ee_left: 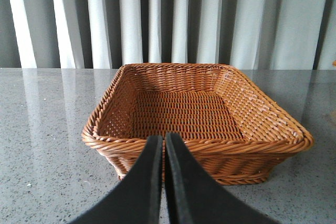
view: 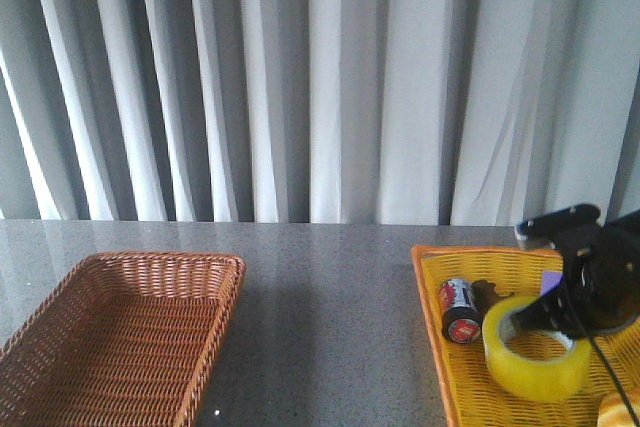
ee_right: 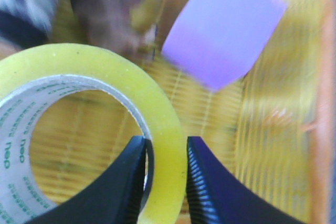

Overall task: Transfer tape with both arms
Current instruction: 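Close the right gripper on the tape rim and lift it, then carry the tape toward the table center and set it down, then open the right gripper and withdraw it upward, then move the left gripper over the tape roll on the table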

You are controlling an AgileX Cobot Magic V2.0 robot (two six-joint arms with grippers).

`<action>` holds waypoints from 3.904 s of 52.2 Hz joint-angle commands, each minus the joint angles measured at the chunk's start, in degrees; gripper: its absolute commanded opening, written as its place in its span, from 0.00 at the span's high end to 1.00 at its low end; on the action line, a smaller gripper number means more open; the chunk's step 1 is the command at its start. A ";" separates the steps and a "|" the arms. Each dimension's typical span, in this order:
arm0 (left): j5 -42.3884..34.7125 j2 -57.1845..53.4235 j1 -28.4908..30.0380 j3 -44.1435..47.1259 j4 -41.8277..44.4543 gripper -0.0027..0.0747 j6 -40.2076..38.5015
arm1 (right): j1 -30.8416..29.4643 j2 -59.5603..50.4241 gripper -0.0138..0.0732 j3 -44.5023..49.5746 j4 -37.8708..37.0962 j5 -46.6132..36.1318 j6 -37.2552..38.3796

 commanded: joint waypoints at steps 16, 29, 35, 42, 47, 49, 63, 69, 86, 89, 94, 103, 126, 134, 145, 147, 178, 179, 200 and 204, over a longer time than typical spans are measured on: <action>-4.18 -0.90 -0.10 -1.70 -0.64 0.97 -0.39 | -0.21 -7.63 0.85 -15.86 51.87 -3.42 -38.18; -4.18 -0.90 -0.10 -1.70 -0.64 0.97 -0.39 | 2.17 3.13 0.85 -15.86 75.09 -0.61 -54.37; -4.18 -0.90 -0.10 -1.70 -0.64 0.97 -0.39 | 5.95 8.46 0.84 -15.86 75.15 -1.77 -57.99; -4.18 -0.90 -0.10 -1.70 -0.64 0.97 -0.39 | 9.19 12.40 0.80 -15.86 75.04 -3.24 -58.82; -4.18 -0.90 -0.10 -1.70 -0.64 0.97 -0.39 | 10.08 13.91 0.74 -15.86 74.80 -4.62 -58.69; -4.18 -0.90 -0.10 -1.70 -0.64 0.97 -0.39 | 10.33 14.27 0.71 -15.86 74.40 -4.99 -58.69; -4.18 -0.90 -0.10 -1.70 -0.64 0.97 -0.39 | 10.60 15.27 0.59 -15.86 64.79 -5.21 -52.81; -4.18 -0.90 -0.10 -1.70 -0.64 0.97 -0.39 | 10.60 15.27 0.59 -15.86 61.92 -4.82 -51.35; -4.24 -0.90 -0.10 -1.70 -0.64 0.97 -0.38 | 10.54 12.53 0.54 -19.87 61.51 0.23 -48.99; -4.18 -0.90 -0.10 -1.70 -0.64 0.97 -0.38 | 10.54 10.49 0.54 -21.63 60.89 1.48 -48.81; -4.25 -0.90 -0.10 -1.70 -0.64 0.97 -0.38 | 10.54 5.80 0.55 -23.01 59.79 2.20 -47.51; -4.25 -0.90 -0.10 -1.70 -0.64 0.97 -0.38 | 10.54 -5.29 0.64 -20.67 58.08 0.28 -47.73; -4.25 -0.90 -0.10 -1.70 -0.69 0.97 -0.79 | 10.60 -46.95 0.85 29.47 56.26 -30.94 -50.27; -5.28 -0.90 -0.10 -1.70 -2.38 0.97 -0.80 | 10.60 -59.52 0.85 45.62 57.31 -35.91 -50.13; -5.85 -0.90 -0.10 -1.70 -8.11 0.97 -0.80 | 10.60 -68.93 0.85 59.25 57.35 -36.55 -50.34; -6.15 -0.90 -0.10 -1.70 -8.17 0.97 -0.80 | 10.60 -69.52 0.85 60.72 57.51 -36.55 -50.29; 11.24 8.23 -0.21 -26.81 -15.78 0.97 4.71 | 10.54 -69.87 0.85 63.91 57.31 -39.37 -50.39; 13.12 10.04 -0.21 -28.71 -16.02 0.97 6.06 | 10.54 -69.87 0.85 63.91 57.31 -39.37 -50.39; 45.11 51.46 -0.21 -63.78 -51.36 0.76 45.46 | 10.54 -69.87 0.85 63.91 59.12 -39.38 -50.16; 49.05 57.89 -0.21 -68.07 -55.50 0.65 47.41 | 10.54 -69.87 0.85 63.91 59.41 -39.38 -49.96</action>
